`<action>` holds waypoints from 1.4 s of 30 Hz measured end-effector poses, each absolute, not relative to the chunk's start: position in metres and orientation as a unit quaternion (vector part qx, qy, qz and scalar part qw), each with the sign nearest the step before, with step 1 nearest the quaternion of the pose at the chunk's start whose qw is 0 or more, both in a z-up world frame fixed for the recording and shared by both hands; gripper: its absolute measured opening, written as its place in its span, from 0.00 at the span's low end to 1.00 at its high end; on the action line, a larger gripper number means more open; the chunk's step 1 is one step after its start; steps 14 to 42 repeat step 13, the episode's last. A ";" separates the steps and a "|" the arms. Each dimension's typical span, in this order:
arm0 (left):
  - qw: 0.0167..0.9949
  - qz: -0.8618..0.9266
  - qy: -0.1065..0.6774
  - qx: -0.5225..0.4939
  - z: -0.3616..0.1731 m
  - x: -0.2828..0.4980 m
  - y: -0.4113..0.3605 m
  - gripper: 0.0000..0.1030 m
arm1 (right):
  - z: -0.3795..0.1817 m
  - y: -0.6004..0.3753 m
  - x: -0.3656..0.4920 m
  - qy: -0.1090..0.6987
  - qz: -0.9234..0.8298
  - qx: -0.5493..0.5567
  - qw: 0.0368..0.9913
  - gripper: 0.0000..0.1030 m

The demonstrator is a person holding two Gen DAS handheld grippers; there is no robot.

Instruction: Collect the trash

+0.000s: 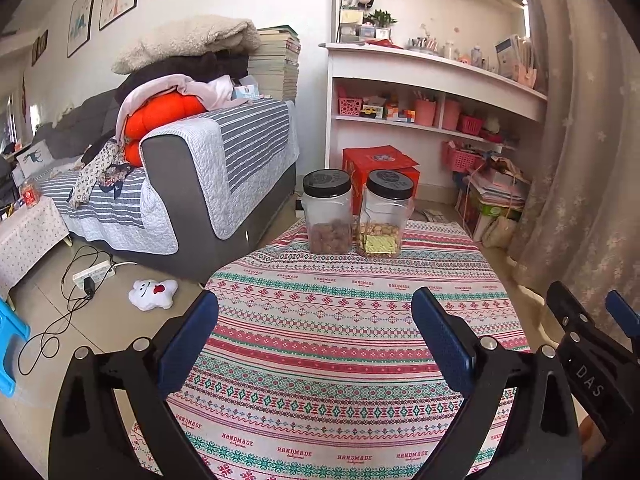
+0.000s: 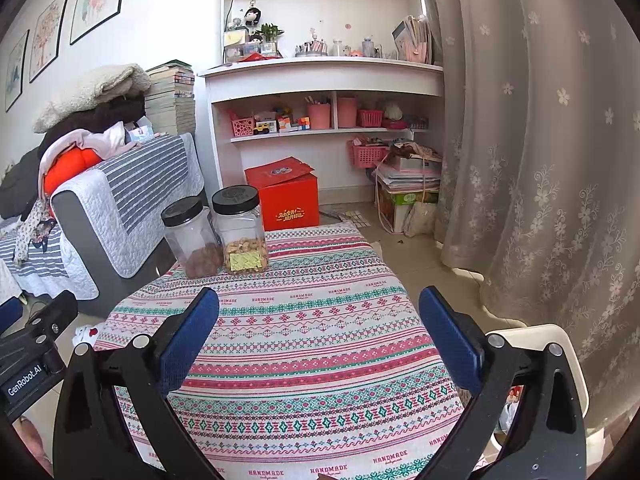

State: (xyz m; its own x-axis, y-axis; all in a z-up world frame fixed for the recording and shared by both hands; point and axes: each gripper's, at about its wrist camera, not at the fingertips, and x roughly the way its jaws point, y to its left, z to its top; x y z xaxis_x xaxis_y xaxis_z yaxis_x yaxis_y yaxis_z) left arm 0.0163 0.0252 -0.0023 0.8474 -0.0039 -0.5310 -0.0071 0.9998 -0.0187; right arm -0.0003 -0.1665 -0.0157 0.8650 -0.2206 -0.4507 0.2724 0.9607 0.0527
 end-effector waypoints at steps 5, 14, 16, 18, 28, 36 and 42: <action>0.962 -0.003 0.274 -0.007 -0.002 0.017 0.023 0.90 | -0.017 -0.167 -0.001 0.225 -0.129 0.058 0.964 0.93; 0.958 0.004 0.286 -0.017 -0.002 0.019 0.024 0.93 | -0.027 -0.177 -0.005 0.230 -0.139 0.060 0.961 0.93; 0.958 0.004 0.286 -0.017 -0.002 0.019 0.024 0.93 | -0.027 -0.177 -0.005 0.230 -0.139 0.060 0.961 0.93; 0.958 0.004 0.286 -0.017 -0.002 0.019 0.024 0.93 | -0.027 -0.177 -0.005 0.230 -0.139 0.060 0.961 0.93; 0.958 0.004 0.286 -0.017 -0.002 0.019 0.024 0.93 | -0.027 -0.177 -0.005 0.230 -0.139 0.060 0.961 0.93; 0.958 0.004 0.286 -0.017 -0.002 0.019 0.024 0.93 | -0.027 -0.177 -0.005 0.230 -0.139 0.060 0.961 0.93; 0.958 0.004 0.286 -0.017 -0.002 0.019 0.024 0.93 | -0.027 -0.177 -0.005 0.230 -0.139 0.060 0.961 0.93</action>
